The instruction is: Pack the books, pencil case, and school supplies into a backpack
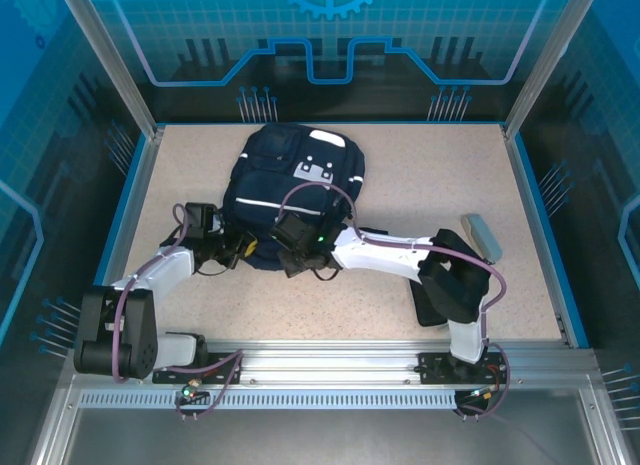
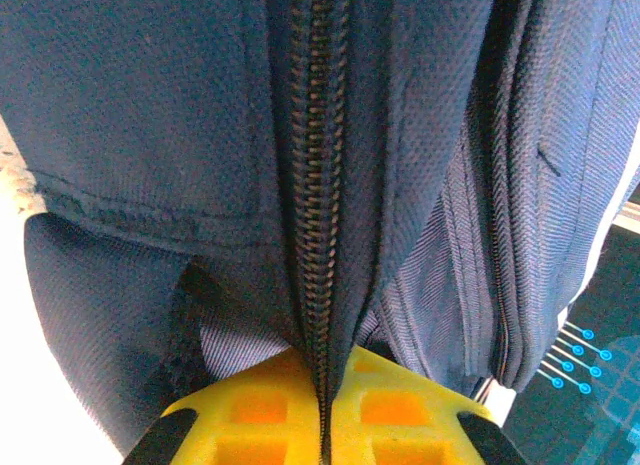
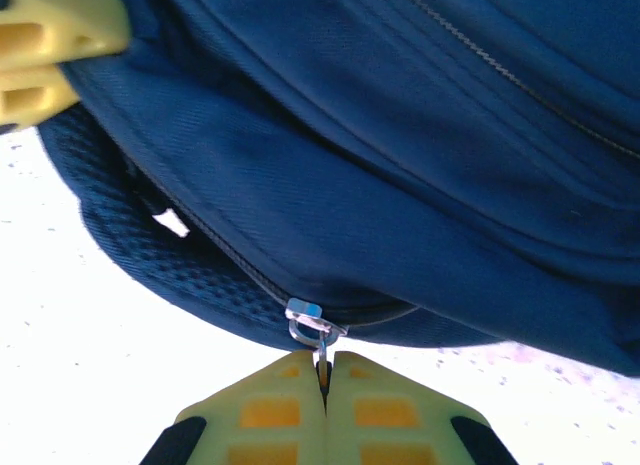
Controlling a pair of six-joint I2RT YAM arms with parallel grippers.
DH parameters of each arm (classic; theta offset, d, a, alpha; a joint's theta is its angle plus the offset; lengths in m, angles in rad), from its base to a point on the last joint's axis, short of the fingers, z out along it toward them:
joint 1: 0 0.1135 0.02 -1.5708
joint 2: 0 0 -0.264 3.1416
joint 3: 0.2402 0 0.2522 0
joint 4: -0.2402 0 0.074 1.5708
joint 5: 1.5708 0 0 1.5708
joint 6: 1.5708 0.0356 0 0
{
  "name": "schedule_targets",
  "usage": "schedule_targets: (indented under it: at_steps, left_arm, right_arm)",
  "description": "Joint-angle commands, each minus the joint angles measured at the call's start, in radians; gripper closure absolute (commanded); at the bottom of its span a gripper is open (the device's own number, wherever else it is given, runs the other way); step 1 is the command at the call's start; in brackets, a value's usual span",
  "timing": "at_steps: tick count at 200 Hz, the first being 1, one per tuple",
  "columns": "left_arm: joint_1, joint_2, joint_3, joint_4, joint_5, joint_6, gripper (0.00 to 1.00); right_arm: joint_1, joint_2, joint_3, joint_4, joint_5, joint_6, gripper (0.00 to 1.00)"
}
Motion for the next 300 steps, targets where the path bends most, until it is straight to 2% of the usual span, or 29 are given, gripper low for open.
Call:
schedule_targets:
  at_steps: [1, 84, 135, 155, 190, 235, 244, 253, 265, 277, 300]
  left_arm:
    - [0.012, -0.021, 0.013, -0.019, -0.078, 0.039, 0.98]
    - [0.045, -0.101, 0.034, -0.104, -0.085, 0.083, 1.0]
    - [0.071, -0.161, 0.064, -0.197, -0.064, 0.135, 1.0]
    - [0.079, -0.177, 0.072, -0.221, -0.058, 0.152, 1.0]
    - [0.084, -0.193, 0.074, -0.242, -0.018, 0.154, 1.0]
    - [0.082, -0.219, 0.061, -0.243, 0.08, 0.146, 1.0]
    - [0.082, -0.222, 0.069, -0.257, 0.096, 0.167, 0.9]
    - [0.083, -0.227, 0.078, -0.273, 0.11, 0.187, 0.71]
    - [0.082, -0.23, 0.09, -0.292, 0.138, 0.222, 0.55]
    - [0.08, -0.239, 0.103, -0.313, 0.162, 0.26, 0.45]
    - [0.052, -0.266, 0.125, -0.335, 0.161, 0.321, 0.36]
  right_arm:
    - [-0.046, -0.065, -0.062, -0.15, 0.095, 0.022, 1.0]
    - [-0.224, -0.145, -0.159, -0.094, 0.115, -0.015, 1.0]
    - [-0.358, -0.148, -0.168, 0.069, -0.043, -0.217, 1.0]
    - [-0.414, -0.124, -0.148, 0.095, -0.045, -0.24, 1.0]
    - [-0.482, -0.077, -0.075, 0.054, -0.015, -0.16, 1.0]
    - [-0.482, -0.06, -0.009, -0.012, 0.003, -0.034, 1.0]
    - [-0.482, -0.065, -0.008, -0.023, -0.002, -0.031, 1.0]
    - [-0.481, -0.082, -0.022, -0.023, -0.01, -0.036, 1.0]
    - [-0.483, -0.115, -0.048, -0.032, -0.019, -0.049, 1.0]
    - [-0.488, -0.151, -0.079, -0.042, -0.045, -0.073, 1.0]
    - [-0.504, -0.21, -0.133, -0.064, -0.09, -0.111, 1.0]
